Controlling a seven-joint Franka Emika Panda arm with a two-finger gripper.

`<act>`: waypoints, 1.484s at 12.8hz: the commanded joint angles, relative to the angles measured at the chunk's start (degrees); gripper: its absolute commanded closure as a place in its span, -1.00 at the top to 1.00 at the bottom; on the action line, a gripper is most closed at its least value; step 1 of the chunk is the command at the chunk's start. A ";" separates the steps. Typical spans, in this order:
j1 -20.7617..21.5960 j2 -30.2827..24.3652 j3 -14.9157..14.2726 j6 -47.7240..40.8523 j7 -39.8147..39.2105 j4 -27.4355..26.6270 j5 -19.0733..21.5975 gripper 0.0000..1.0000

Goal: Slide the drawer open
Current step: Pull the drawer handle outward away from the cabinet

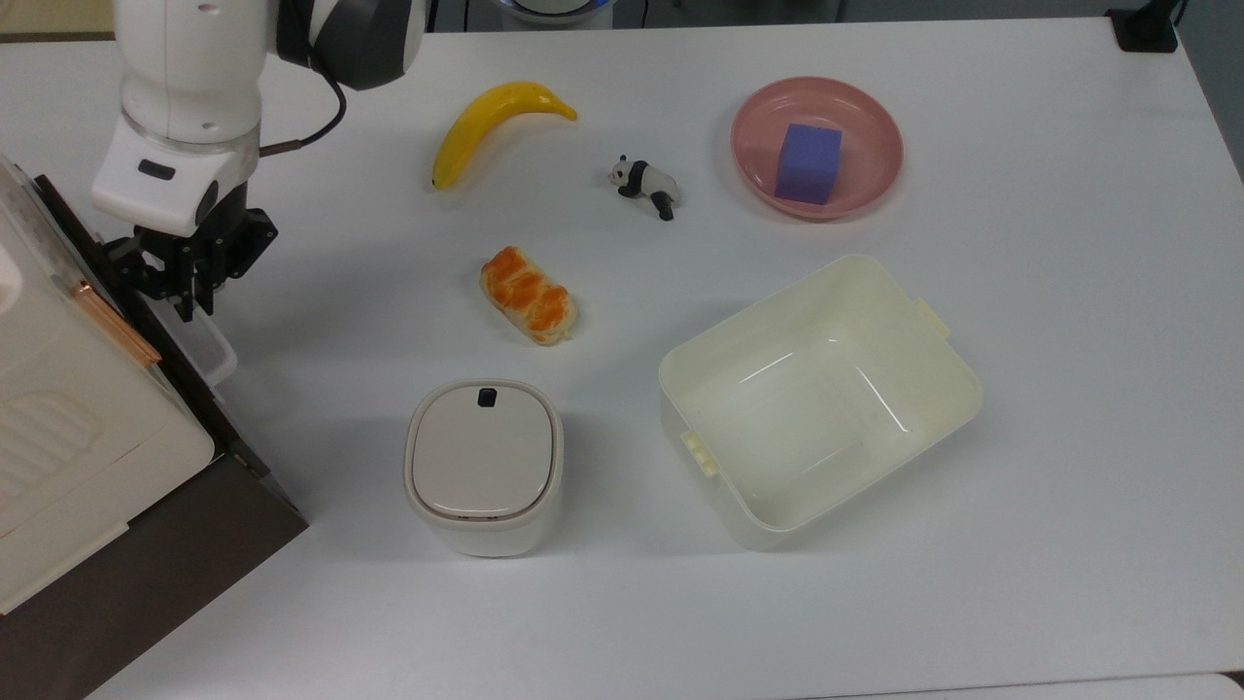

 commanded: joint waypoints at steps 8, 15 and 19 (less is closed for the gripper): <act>5.29 -11.19 0.38 -5.23 13.91 -13.16 0.59 -0.87; 6.97 -11.29 0.38 -7.61 14.79 -12.63 3.04 0.82; 9.33 -11.46 1.08 -11.46 20.14 -10.71 3.84 1.00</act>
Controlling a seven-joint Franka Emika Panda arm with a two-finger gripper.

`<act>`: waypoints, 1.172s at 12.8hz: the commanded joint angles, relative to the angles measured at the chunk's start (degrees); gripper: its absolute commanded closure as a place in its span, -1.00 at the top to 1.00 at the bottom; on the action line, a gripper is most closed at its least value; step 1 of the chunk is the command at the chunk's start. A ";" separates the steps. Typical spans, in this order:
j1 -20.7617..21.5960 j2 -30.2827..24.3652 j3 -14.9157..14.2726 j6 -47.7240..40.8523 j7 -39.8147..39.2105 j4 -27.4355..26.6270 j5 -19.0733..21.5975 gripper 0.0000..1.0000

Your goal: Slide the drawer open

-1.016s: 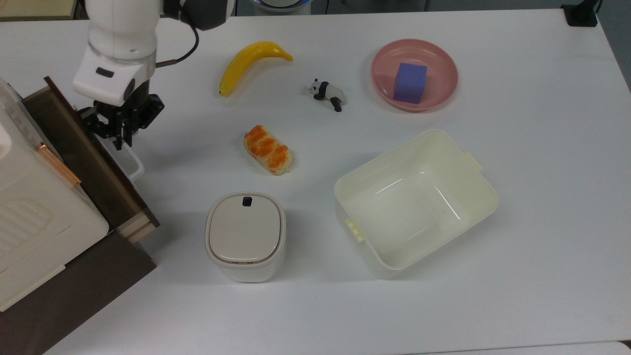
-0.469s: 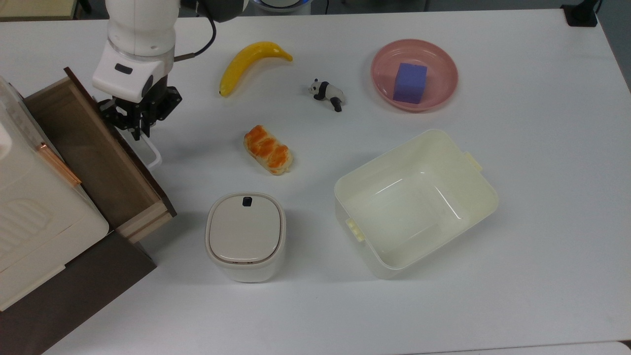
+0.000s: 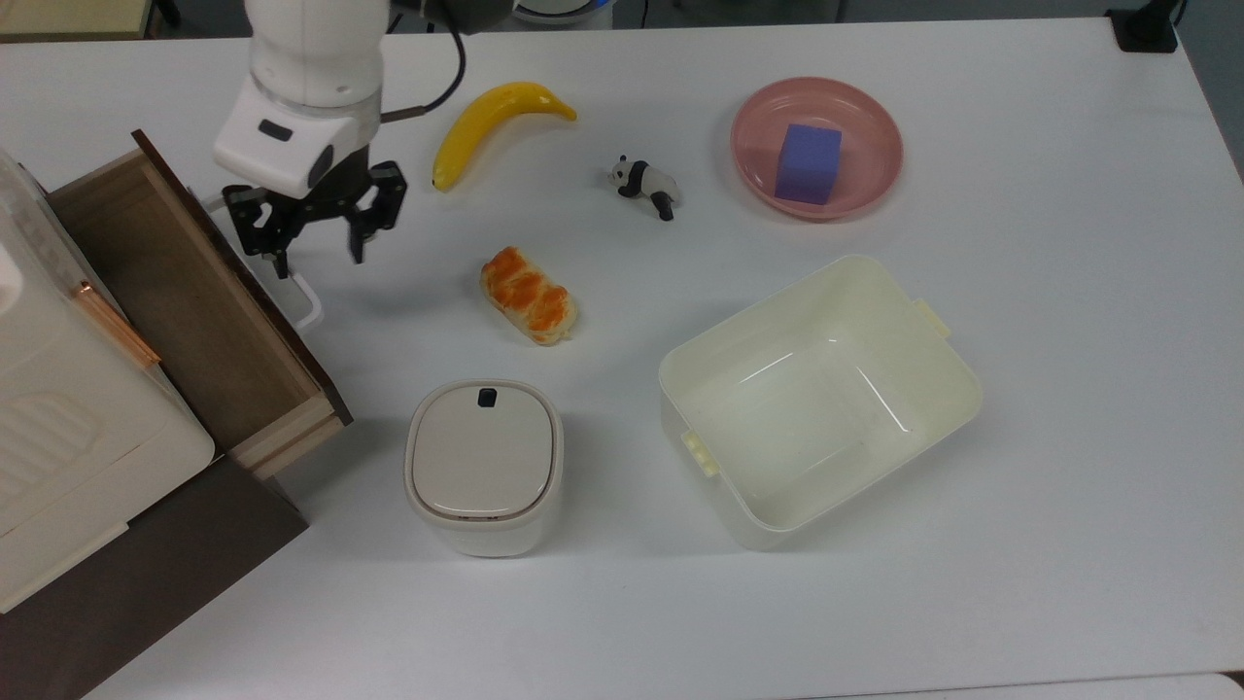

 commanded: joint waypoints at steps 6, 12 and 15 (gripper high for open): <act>9.88 -4.06 0.54 -21.05 21.97 6.72 6.46 1.00; 11.82 -5.55 0.45 -22.74 36.13 9.36 10.24 1.00; 11.39 -7.40 -0.07 -23.87 38.61 9.28 14.71 1.00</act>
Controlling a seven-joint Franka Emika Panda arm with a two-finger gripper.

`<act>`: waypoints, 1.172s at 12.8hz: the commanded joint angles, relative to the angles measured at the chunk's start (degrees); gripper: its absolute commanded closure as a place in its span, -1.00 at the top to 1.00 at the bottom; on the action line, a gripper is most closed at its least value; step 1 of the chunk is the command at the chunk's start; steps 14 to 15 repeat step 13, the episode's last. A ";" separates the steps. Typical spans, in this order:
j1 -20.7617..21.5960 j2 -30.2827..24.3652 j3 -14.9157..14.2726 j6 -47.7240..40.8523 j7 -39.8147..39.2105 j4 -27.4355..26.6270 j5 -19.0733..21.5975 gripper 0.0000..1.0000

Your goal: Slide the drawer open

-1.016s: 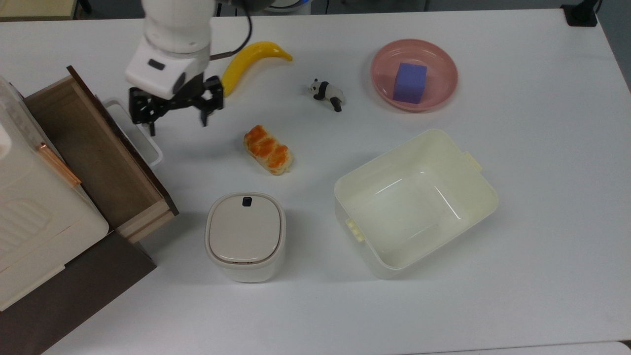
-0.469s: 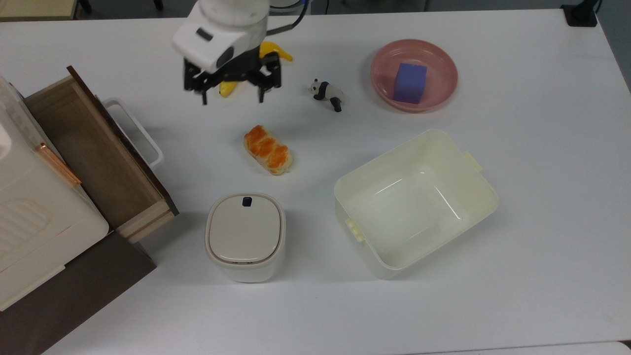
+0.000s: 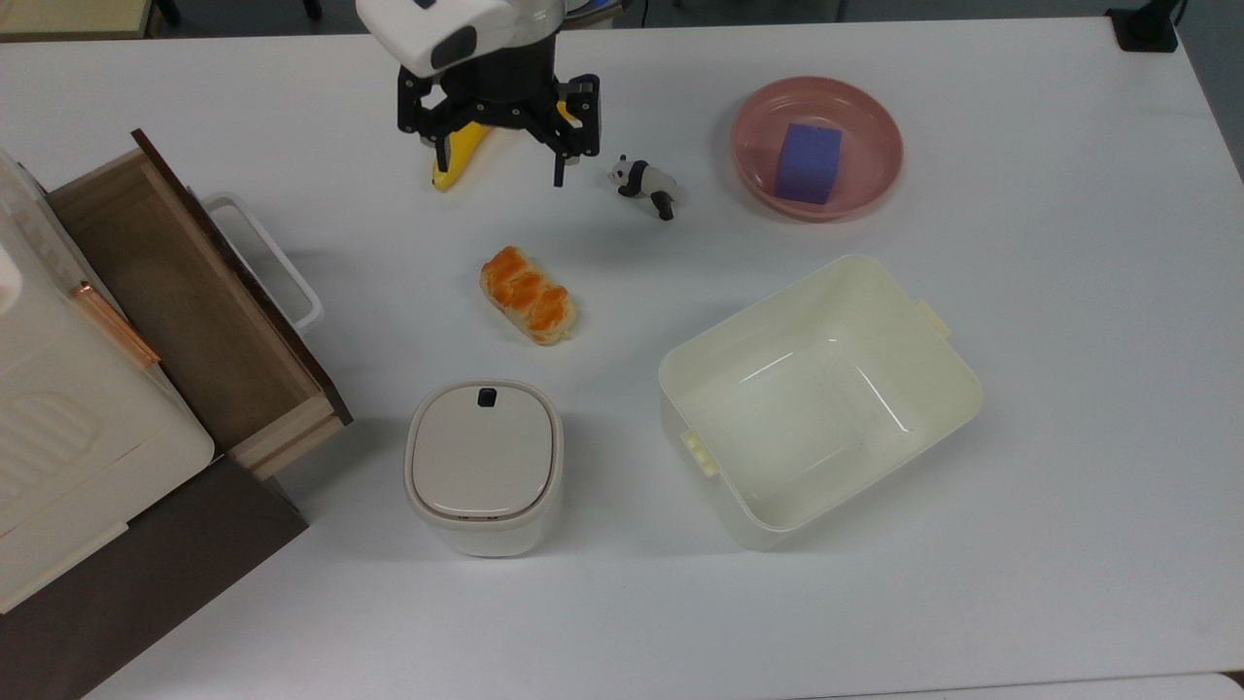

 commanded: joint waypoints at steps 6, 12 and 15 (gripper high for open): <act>0.41 -5.34 -0.81 -9.83 -5.83 -0.01 3.23 1.00; 0.32 -7.28 -0.37 -11.85 -5.30 -0.28 3.75 1.00; 0.06 -7.28 -0.37 -11.85 -5.30 -0.19 3.93 1.00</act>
